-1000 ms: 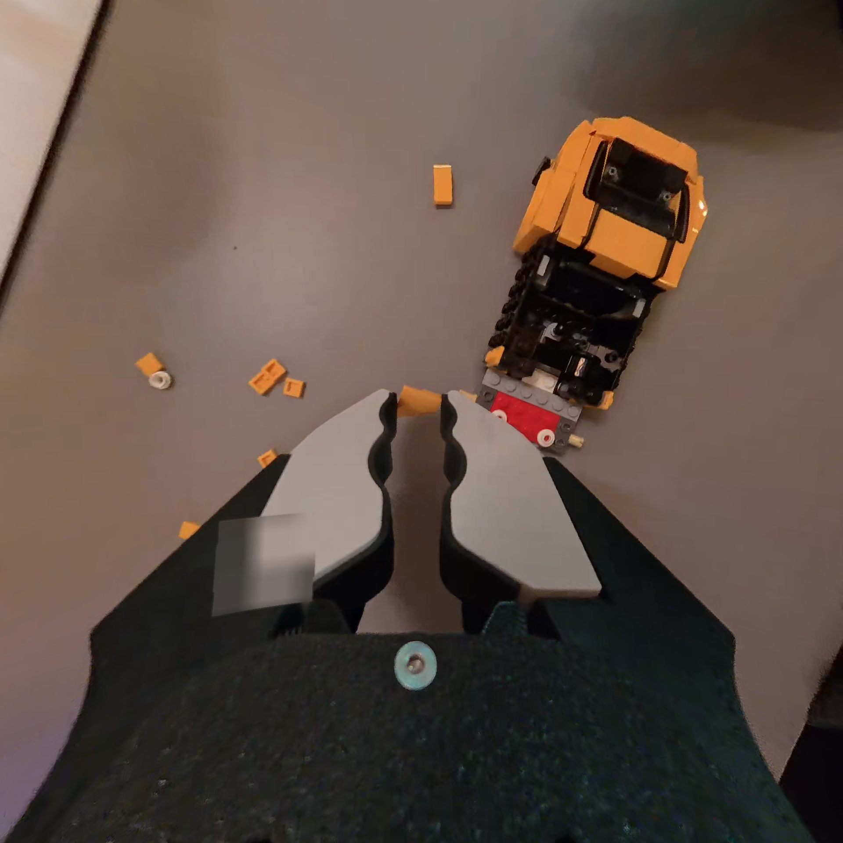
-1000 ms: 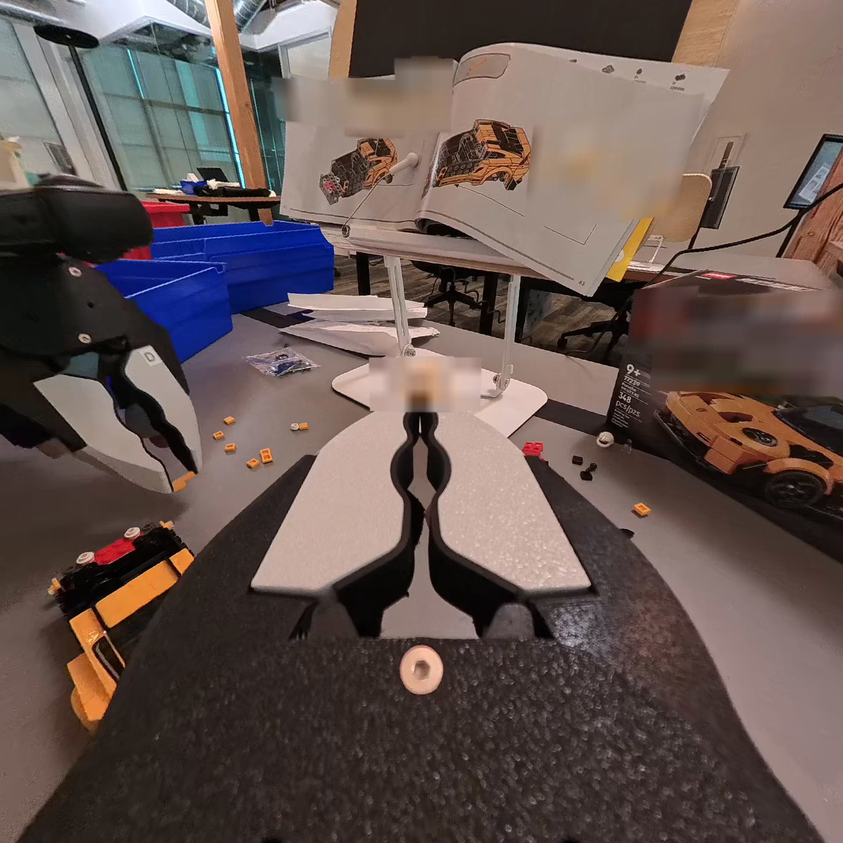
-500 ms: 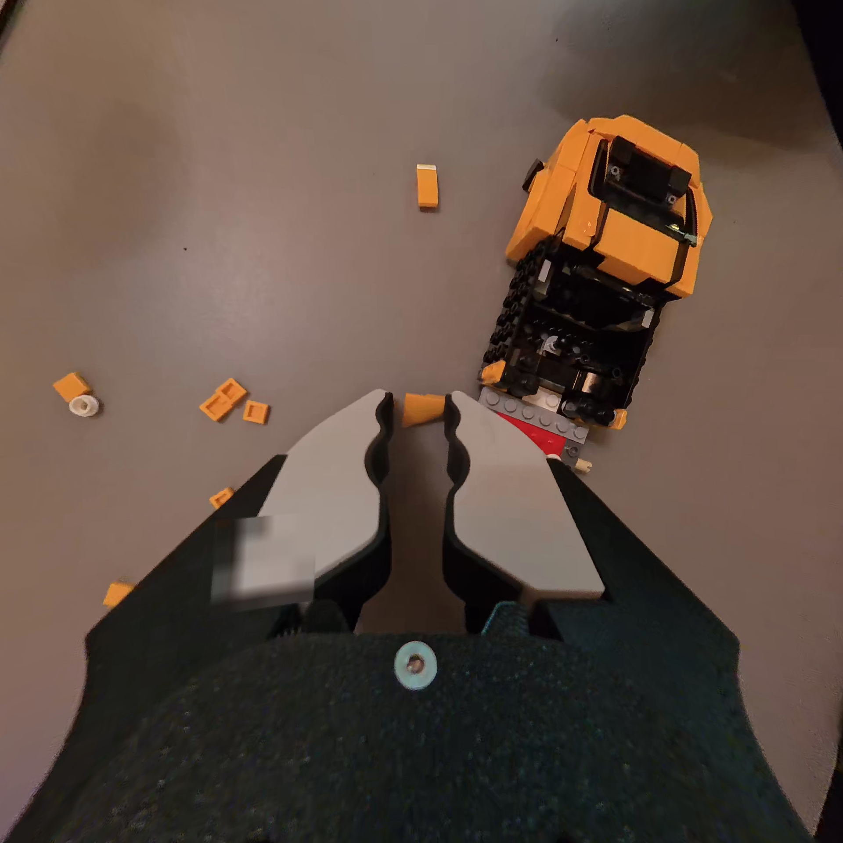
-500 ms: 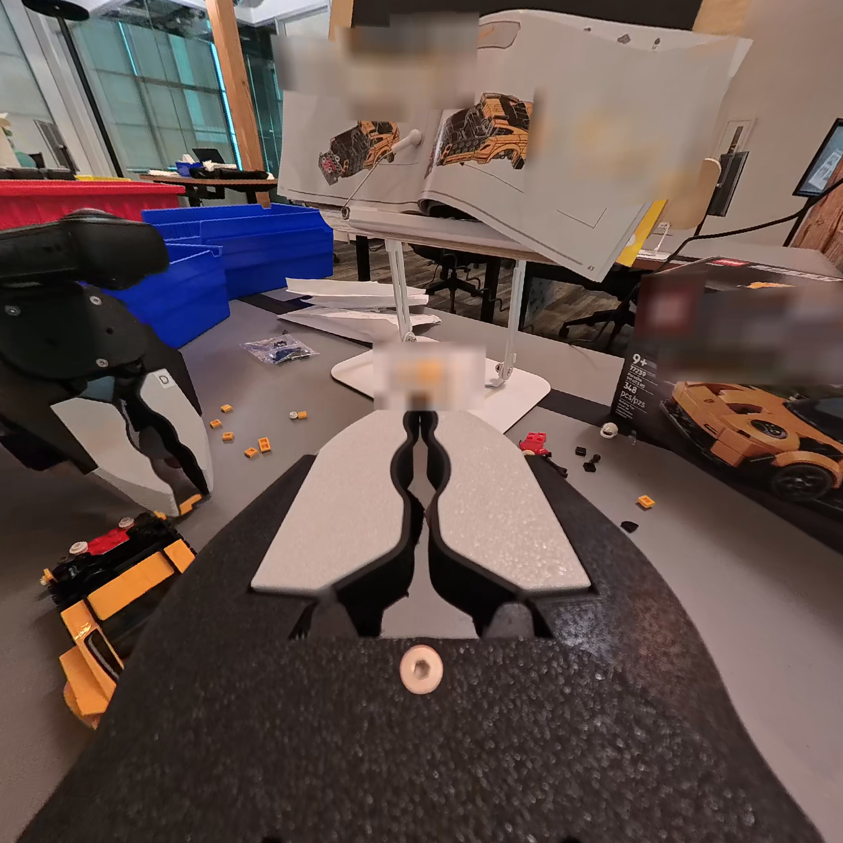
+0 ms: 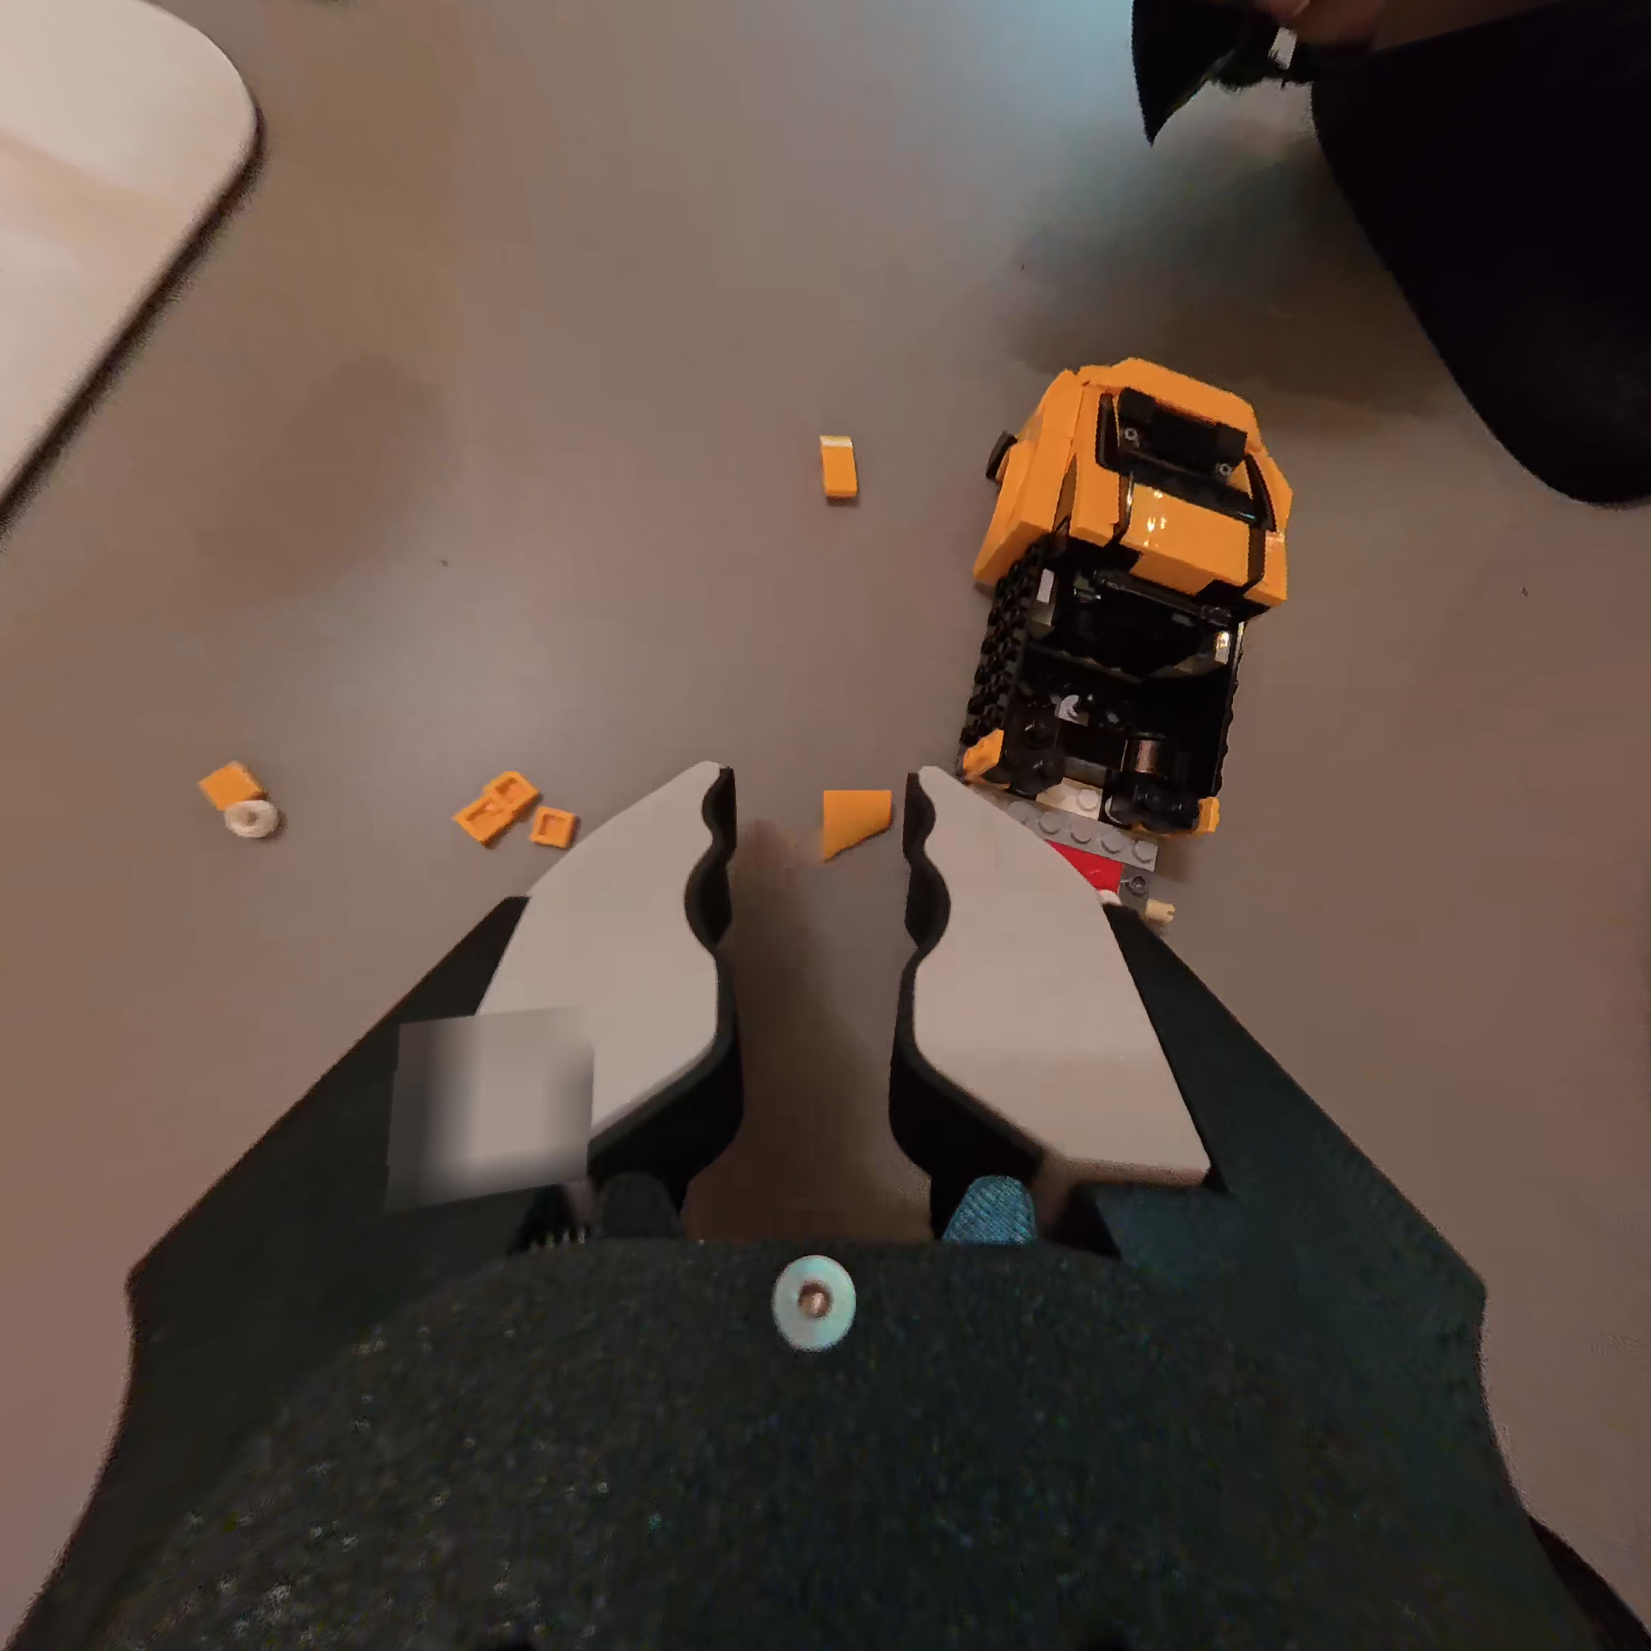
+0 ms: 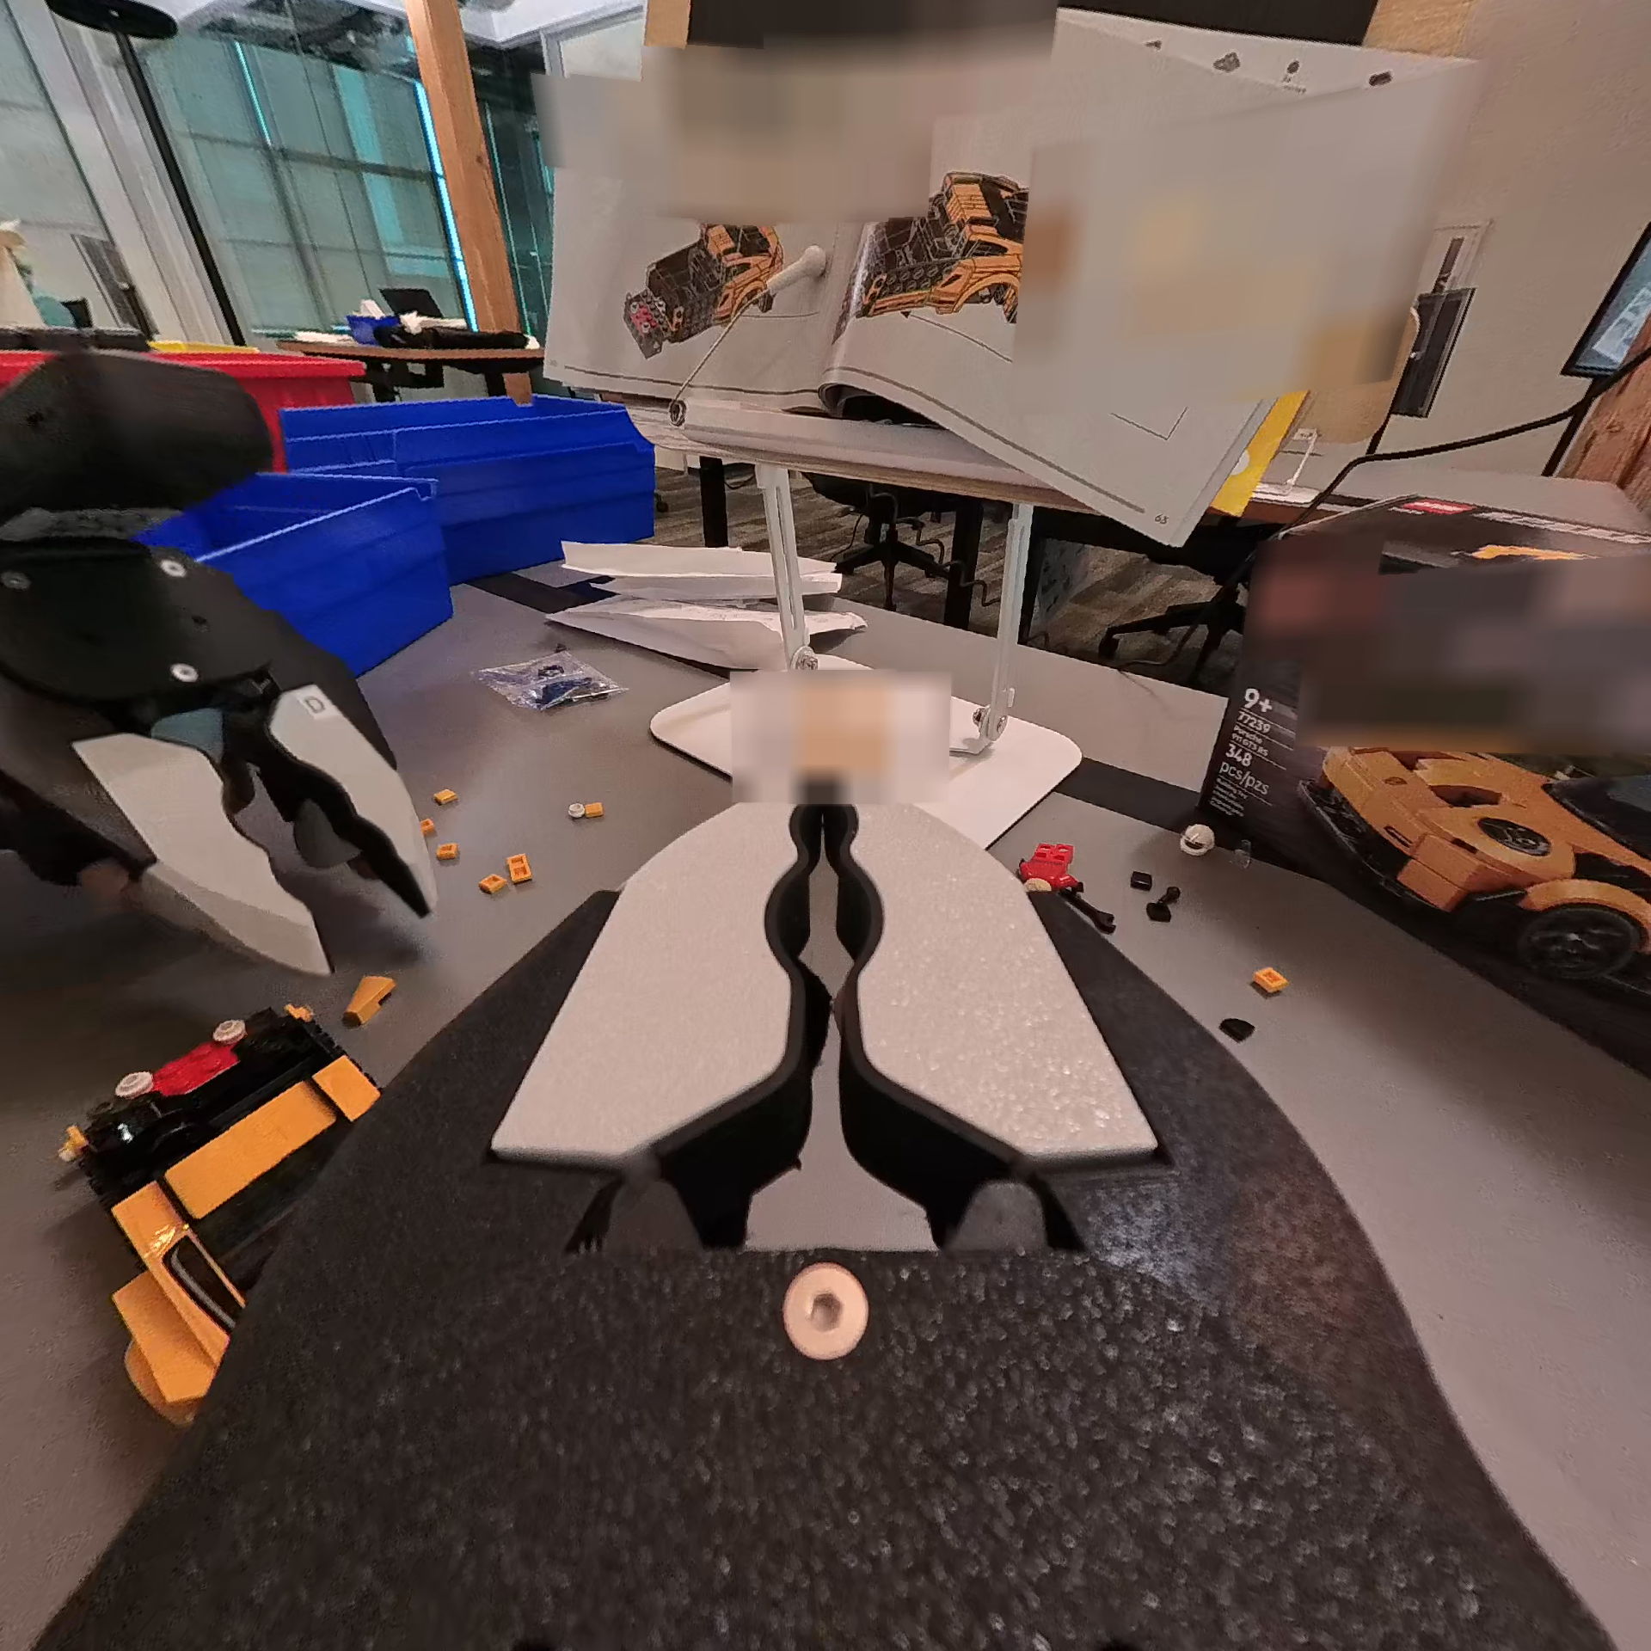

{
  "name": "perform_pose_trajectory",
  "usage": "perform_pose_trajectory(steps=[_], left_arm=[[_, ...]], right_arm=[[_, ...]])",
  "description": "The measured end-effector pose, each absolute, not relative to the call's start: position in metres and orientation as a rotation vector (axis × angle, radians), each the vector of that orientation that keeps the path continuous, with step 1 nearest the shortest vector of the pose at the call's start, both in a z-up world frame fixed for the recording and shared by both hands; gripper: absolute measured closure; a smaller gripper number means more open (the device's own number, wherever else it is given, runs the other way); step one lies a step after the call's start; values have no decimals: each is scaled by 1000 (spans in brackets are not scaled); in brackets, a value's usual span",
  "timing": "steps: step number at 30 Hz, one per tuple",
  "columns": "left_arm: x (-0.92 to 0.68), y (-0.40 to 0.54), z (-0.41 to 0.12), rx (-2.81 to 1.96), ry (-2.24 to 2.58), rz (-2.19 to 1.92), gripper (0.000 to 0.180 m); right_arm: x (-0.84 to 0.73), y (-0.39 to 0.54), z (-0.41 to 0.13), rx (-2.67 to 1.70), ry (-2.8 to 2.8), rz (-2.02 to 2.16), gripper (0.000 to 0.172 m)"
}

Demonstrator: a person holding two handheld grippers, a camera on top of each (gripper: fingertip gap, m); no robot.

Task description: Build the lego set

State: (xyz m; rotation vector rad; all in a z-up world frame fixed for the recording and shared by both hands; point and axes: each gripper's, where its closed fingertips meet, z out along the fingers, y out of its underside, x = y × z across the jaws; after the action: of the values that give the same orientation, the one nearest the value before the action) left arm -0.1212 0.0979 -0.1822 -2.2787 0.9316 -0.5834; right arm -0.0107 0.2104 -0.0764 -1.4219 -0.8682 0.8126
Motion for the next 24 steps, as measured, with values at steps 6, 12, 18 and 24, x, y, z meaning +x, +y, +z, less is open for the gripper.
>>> perform_pose_trajectory(steps=[6,12,18,24], left_arm=[[-138,90,-165,-2177,945,-602,149],[-137,68,-180,-2199,1102,-643,151],[-120,51,-197,-2234,1221,-725,153],[-104,46,-198,-2204,1264,-744,153]], right_arm=[[-15,204,-78,-1410,-910,831,172],[-20,195,-78,-1375,-966,841,172],[-22,194,-81,-1378,-989,836,172],[-24,194,-85,-1388,-999,830,172]])
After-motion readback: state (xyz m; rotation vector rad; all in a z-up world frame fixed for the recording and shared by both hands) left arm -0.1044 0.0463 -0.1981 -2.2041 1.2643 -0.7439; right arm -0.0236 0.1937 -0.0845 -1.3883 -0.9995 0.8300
